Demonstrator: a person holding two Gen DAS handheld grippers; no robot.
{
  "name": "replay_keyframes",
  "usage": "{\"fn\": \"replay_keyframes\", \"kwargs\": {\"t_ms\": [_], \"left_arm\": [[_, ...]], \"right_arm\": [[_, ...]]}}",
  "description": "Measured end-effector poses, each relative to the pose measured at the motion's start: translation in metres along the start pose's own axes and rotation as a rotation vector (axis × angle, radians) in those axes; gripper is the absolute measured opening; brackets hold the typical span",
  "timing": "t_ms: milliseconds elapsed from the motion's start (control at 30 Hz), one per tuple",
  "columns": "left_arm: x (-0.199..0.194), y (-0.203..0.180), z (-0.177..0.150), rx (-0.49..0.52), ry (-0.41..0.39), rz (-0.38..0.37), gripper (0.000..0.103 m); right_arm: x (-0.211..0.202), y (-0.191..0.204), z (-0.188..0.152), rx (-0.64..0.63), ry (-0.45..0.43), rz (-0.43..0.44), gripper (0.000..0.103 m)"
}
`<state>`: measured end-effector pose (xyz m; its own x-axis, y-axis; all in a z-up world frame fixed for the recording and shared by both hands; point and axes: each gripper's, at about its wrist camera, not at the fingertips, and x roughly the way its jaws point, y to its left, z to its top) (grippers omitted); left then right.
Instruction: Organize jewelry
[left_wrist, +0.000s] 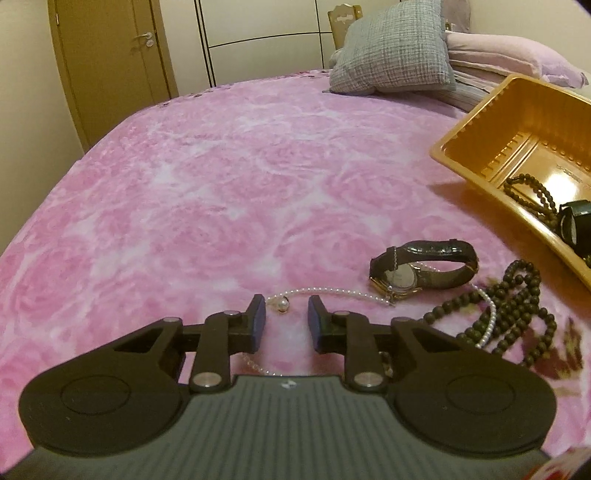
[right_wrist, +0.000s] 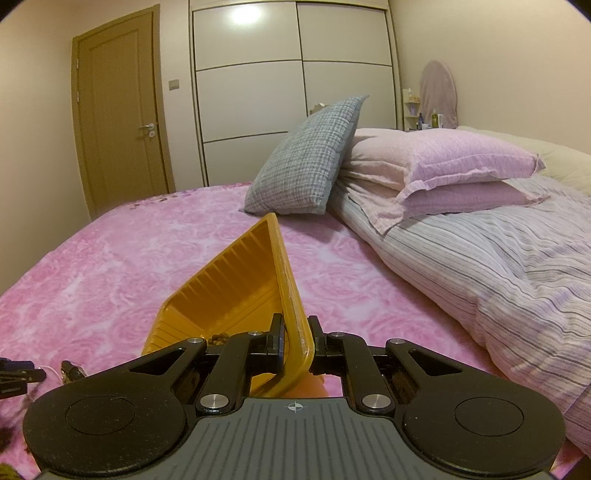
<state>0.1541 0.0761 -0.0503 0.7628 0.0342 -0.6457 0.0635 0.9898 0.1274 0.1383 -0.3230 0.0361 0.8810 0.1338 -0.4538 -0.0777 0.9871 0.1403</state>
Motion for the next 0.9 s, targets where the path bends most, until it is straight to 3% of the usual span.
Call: {"fn": "replay_keyframes", "kwargs": {"t_ms": [200, 267, 533, 733, 900], "left_arm": [[0.006, 0.001, 0.001, -0.006, -0.002, 0.002, 0.015], [0.005, 0.001, 0.001, -0.006, -0.003, 0.0, 0.008], [-0.008, -0.004, 0.003, -0.012, -0.026, -0.003, 0.007], [-0.03, -0.025, 0.016, 0.004, -0.077, -0.072, 0.007], [-0.05, -0.059, 0.035, 0.02, -0.134, -0.199, 0.007]], "right_arm": [[0.0, 0.0, 0.0, 0.0, -0.001, 0.001, 0.011], [0.0, 0.0, 0.0, 0.0, -0.001, 0.001, 0.011], [0.001, -0.001, 0.001, -0.003, -0.004, 0.003, 0.011], [0.001, 0.0, 0.001, -0.004, -0.005, 0.003, 0.011], [0.0, 0.001, 0.0, -0.005, -0.006, 0.005, 0.011]]}}
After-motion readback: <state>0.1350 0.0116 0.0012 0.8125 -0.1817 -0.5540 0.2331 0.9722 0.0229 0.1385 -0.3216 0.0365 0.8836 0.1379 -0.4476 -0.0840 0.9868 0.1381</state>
